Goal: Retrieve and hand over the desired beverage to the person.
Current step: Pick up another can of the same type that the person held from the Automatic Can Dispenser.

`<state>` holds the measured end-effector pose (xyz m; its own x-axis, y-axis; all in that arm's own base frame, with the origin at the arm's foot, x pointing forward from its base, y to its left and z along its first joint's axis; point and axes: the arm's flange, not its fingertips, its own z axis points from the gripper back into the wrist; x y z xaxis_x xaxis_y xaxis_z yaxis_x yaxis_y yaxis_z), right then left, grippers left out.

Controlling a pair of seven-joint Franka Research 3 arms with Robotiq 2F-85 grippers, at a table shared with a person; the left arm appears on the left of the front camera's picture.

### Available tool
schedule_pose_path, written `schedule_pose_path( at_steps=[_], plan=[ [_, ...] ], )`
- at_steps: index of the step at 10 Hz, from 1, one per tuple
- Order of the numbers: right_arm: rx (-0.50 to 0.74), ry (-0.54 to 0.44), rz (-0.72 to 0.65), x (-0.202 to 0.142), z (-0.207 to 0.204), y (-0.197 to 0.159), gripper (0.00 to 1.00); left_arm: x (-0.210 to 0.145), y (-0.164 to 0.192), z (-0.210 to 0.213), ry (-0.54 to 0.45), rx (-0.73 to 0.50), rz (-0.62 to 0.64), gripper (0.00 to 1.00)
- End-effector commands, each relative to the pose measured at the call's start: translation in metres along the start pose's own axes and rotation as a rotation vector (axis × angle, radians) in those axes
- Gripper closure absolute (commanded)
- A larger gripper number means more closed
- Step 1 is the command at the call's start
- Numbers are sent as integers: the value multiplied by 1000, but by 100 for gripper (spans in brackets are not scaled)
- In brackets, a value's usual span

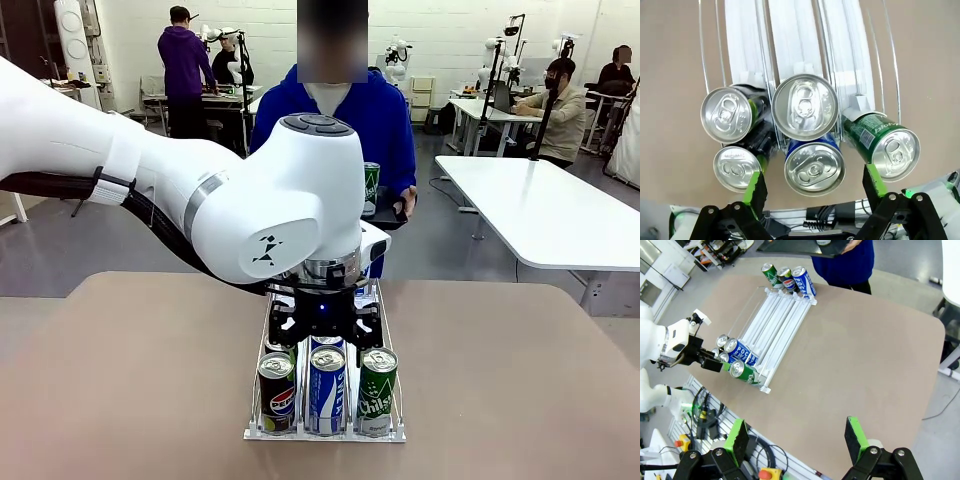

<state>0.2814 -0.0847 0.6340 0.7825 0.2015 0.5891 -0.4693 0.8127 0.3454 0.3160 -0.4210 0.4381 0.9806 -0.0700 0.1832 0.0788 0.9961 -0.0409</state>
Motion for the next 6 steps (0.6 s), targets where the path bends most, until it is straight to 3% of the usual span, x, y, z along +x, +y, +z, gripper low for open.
schedule_pose_path(
  at_steps=[1, 6],
  plan=[
    [10, 2, 1, 0, -1, -1, 0, 4, 0, -6, -26, -8, -27, 0],
    [10, 2, 1, 0, -1, -1, 0, 8, 4, -10, -19, 11, -3, 0]
  ],
)
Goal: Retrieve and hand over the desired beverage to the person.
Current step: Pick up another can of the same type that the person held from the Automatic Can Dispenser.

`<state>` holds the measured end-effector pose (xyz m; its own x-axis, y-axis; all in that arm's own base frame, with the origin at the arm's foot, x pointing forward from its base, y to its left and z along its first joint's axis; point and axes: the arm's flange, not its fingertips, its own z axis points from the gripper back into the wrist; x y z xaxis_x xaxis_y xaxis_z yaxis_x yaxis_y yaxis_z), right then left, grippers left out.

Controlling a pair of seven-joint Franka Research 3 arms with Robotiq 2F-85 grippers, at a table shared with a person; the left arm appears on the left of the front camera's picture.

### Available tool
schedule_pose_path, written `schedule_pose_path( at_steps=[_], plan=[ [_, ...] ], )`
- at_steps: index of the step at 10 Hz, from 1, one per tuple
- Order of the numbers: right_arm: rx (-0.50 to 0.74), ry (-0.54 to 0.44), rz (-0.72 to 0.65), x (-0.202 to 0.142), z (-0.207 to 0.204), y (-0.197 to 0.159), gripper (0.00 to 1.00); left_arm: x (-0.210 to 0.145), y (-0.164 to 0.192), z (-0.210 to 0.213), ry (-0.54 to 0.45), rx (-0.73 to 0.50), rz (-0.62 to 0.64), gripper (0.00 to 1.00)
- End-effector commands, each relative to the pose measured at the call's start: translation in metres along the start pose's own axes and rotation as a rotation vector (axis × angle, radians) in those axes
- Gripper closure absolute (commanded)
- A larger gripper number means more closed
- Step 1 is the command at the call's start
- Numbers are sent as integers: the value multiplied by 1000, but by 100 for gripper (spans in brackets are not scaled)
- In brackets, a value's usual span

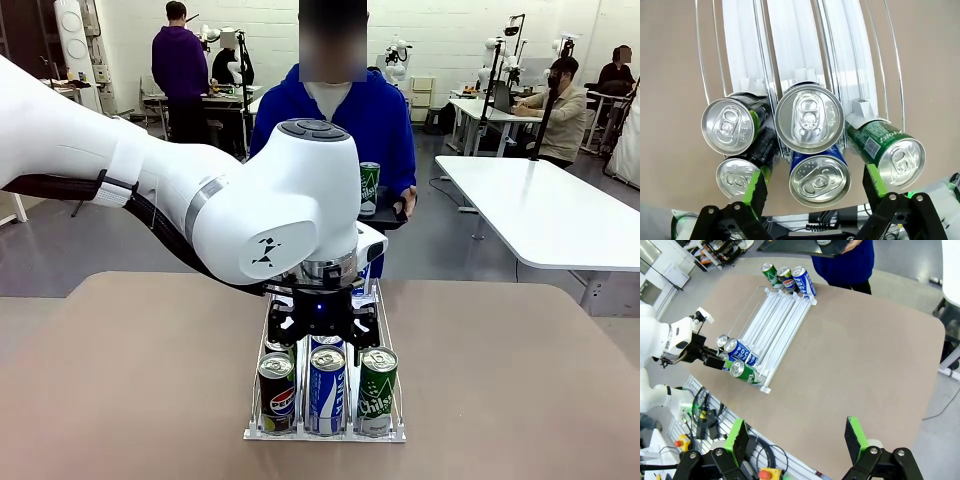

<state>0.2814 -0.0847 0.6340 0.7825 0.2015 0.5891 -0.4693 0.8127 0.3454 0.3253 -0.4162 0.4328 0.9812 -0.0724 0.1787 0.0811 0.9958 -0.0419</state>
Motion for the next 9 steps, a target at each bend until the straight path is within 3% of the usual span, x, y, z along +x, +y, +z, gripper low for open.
schedule_pose_path(
  at_steps=[1, 4, 5, 6, 7, 8, 9],
  plan=[
    [10, 2, 1, 0, -1, -1, 0, 1, -1, -2, -25, 12, 3, 0],
    [10, 2, 1, 0, -1, -1, 0, 1, -2, -5, 0, -1, -9, 0],
    [10, 2, 1, 0, -1, -1, 0, 1, -2, -3, 15, -11, -14, 58],
    [10, 2, 1, 0, -1, -1, 0, 1, -2, -3, 36, -15, -9, 58],
    [10, 2, 1, 0, -1, -1, 0, 1, -2, -3, 47, -16, -8, 100],
    [10, 2, 1, 0, -1, -1, 0, 1, -2, -4, 57, -17, -7, 63],
    [10, 2, 1, 0, -1, -1, 0, 1, -1, -4, 70, -19, -2, 100]
  ],
)
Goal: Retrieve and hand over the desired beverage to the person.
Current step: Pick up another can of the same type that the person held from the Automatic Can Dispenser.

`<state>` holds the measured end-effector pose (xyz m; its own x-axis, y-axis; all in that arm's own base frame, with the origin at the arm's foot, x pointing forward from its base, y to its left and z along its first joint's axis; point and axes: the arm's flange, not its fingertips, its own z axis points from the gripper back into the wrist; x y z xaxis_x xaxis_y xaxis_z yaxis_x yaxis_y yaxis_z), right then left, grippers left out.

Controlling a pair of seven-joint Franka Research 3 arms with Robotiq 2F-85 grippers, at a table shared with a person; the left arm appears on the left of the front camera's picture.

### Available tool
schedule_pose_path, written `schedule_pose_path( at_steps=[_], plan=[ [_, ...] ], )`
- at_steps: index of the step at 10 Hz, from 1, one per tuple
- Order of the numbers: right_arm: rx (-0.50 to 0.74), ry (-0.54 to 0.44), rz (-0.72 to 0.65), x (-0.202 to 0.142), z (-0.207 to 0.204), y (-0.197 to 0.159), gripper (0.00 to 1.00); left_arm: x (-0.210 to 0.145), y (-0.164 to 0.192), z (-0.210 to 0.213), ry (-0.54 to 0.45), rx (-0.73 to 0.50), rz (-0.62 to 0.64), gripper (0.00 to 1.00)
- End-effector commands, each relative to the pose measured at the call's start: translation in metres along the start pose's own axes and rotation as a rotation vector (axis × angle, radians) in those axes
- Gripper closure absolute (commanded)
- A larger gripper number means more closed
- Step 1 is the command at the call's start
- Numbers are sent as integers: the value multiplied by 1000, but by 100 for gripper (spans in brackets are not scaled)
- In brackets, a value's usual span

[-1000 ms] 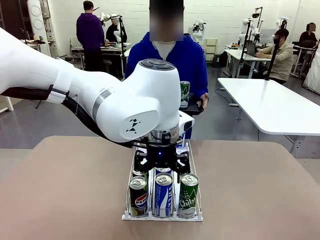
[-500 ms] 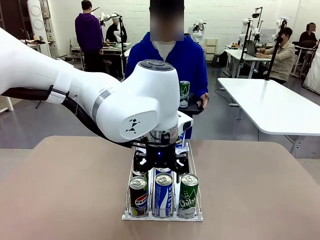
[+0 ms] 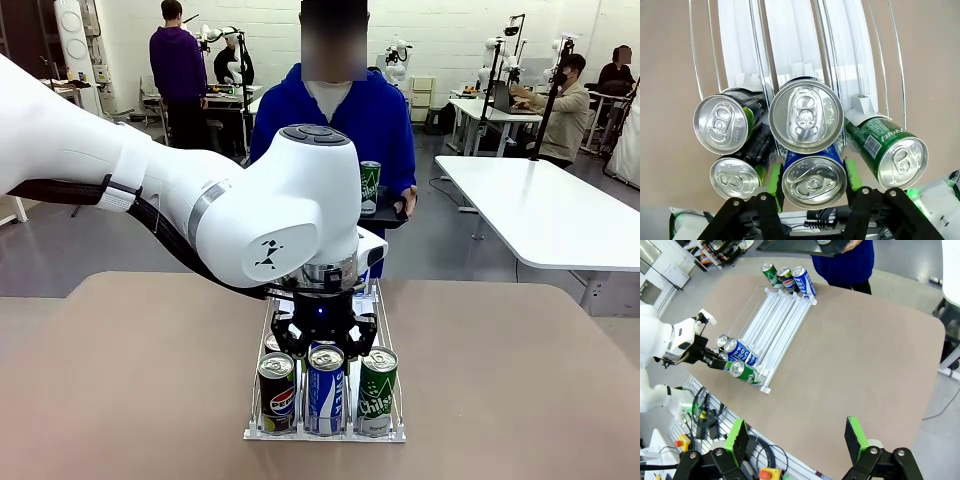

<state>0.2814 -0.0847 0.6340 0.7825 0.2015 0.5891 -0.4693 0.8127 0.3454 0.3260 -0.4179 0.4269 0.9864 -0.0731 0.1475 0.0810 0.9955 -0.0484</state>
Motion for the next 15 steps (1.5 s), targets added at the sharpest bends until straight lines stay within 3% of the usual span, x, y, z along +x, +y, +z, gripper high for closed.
schedule_pose_path(
  at_steps=[1, 5, 6, 7, 11, 15],
  plan=[
    [10, 2, 1, 0, -1, -1, 0, 2, 0, 2, 44, -11, 2, 100],
    [10, 2, 1, 0, -1, -1, 0, 2, 0, 9, 50, 1, -12, 100],
    [10, 2, 1, 0, -1, -1, 0, 3, -3, 25, 91, 26, -20, 51],
    [10, 2, 1, 0, -1, -1, 0, 7, -6, 51, 146, 56, -20, 51],
    [10, 2, 1, 0, -1, -1, 0, 24, -18, 173, 39, 43, 13, 51],
    [10, 2, 1, 0, -1, -1, 0, 58, -18, 237, -81, 56, 57, 51]
  ],
)
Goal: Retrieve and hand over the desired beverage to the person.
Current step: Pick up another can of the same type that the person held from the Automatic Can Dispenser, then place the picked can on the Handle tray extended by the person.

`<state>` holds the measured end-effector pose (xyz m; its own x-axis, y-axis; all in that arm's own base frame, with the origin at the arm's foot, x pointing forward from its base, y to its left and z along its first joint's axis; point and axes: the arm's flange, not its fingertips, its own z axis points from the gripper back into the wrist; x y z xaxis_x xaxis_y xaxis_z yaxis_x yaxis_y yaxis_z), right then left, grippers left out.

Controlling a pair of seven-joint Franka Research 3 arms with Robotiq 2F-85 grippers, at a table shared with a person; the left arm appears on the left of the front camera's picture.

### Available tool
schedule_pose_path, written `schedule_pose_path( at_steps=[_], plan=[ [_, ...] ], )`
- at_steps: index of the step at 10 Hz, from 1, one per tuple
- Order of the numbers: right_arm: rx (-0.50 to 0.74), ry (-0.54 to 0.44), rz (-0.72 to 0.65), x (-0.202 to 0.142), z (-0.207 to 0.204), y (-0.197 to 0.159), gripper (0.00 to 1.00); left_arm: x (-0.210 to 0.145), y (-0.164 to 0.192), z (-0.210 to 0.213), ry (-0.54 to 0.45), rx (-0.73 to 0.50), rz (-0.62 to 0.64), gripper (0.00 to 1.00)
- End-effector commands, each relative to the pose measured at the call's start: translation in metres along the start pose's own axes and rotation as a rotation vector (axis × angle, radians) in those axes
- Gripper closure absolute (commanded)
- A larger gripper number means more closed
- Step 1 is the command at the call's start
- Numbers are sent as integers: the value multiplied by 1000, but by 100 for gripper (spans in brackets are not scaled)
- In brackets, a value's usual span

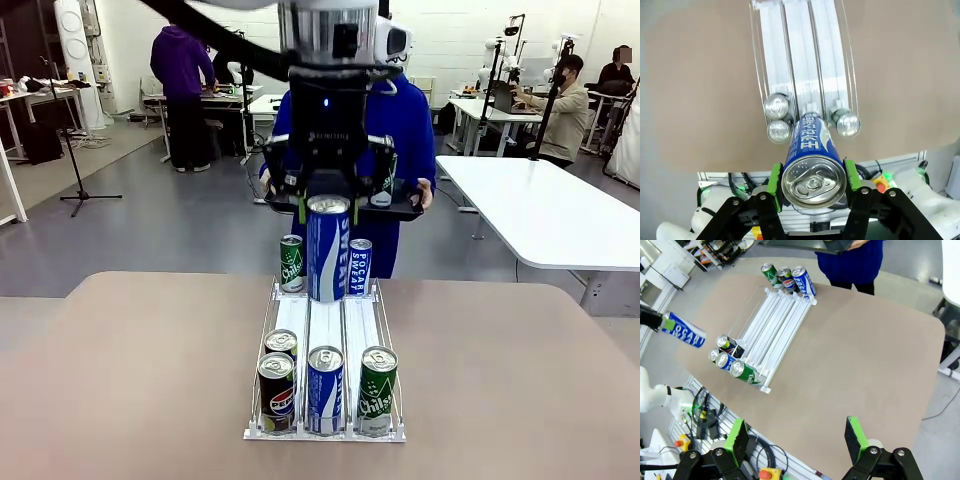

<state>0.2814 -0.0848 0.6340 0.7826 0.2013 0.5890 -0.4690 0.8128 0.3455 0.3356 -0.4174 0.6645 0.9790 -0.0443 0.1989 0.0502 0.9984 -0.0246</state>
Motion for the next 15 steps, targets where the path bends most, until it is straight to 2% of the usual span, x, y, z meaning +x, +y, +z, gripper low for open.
schedule_pose_path(
  at_steps=[1, 3, 15],
  plan=[
    [11, 2, 1, 0, -1, -1, 0, 25, -6, 6, -39, 33, 42, 51],
    [11, 2, 1, 0, -1, -1, 0, 43, 1, 7, -52, 37, 63, 51],
    [11, 2, 1, 0, -1, -1, 0, 37, 6, -3, -44, 24, 40, 51]
  ],
)
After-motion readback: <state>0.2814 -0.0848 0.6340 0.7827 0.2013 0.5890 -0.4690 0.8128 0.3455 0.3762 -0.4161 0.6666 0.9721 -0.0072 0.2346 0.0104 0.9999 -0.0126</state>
